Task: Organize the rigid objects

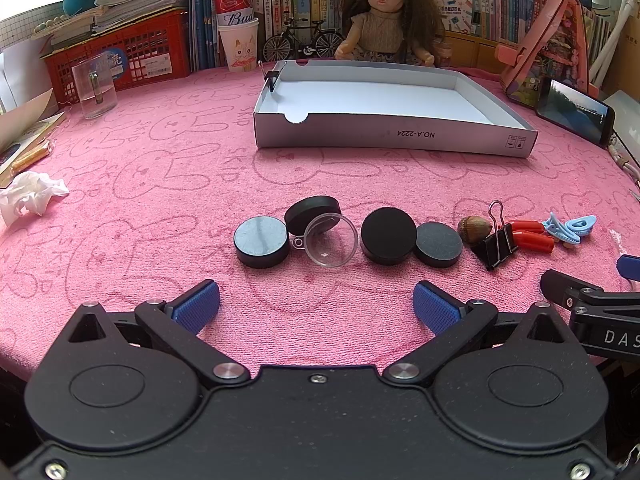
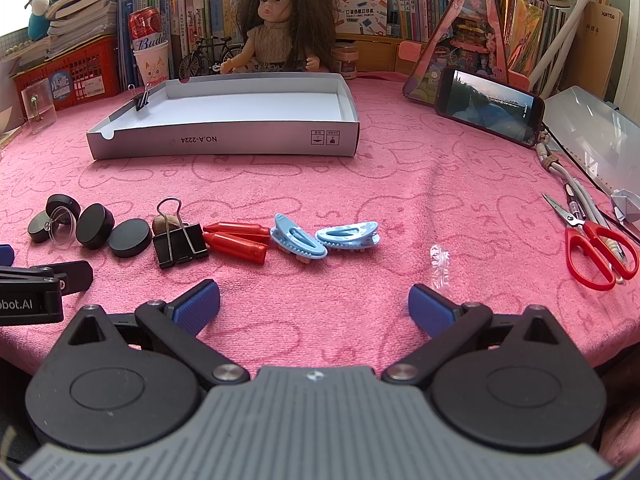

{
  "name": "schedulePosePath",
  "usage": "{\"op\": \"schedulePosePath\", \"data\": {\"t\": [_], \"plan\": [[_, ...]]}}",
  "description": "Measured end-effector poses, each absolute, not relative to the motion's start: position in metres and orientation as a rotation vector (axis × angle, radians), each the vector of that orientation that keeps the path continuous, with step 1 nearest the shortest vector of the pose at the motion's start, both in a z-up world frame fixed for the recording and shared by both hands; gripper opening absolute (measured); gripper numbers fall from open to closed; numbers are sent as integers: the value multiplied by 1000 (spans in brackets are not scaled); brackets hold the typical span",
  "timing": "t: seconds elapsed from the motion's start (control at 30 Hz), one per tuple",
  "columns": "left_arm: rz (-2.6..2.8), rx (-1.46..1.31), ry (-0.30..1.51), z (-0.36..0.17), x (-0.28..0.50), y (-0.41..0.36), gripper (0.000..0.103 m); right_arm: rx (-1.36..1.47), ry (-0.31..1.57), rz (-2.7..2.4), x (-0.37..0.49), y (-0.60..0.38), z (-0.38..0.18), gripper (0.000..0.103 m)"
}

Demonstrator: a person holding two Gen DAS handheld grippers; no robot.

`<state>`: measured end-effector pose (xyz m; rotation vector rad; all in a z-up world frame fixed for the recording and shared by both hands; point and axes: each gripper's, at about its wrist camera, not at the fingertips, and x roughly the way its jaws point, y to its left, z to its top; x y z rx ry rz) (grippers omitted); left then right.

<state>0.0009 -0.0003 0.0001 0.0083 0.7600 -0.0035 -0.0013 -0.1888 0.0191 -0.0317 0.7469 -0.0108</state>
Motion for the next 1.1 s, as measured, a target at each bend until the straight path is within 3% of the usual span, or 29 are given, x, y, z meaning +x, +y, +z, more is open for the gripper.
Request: {"op": "schedulePosePath", "data": {"t": [1.1], "plan": [[-18,24,744,-3,-3,1,103,-32,747,-5,-2,-186,19,103]]}}
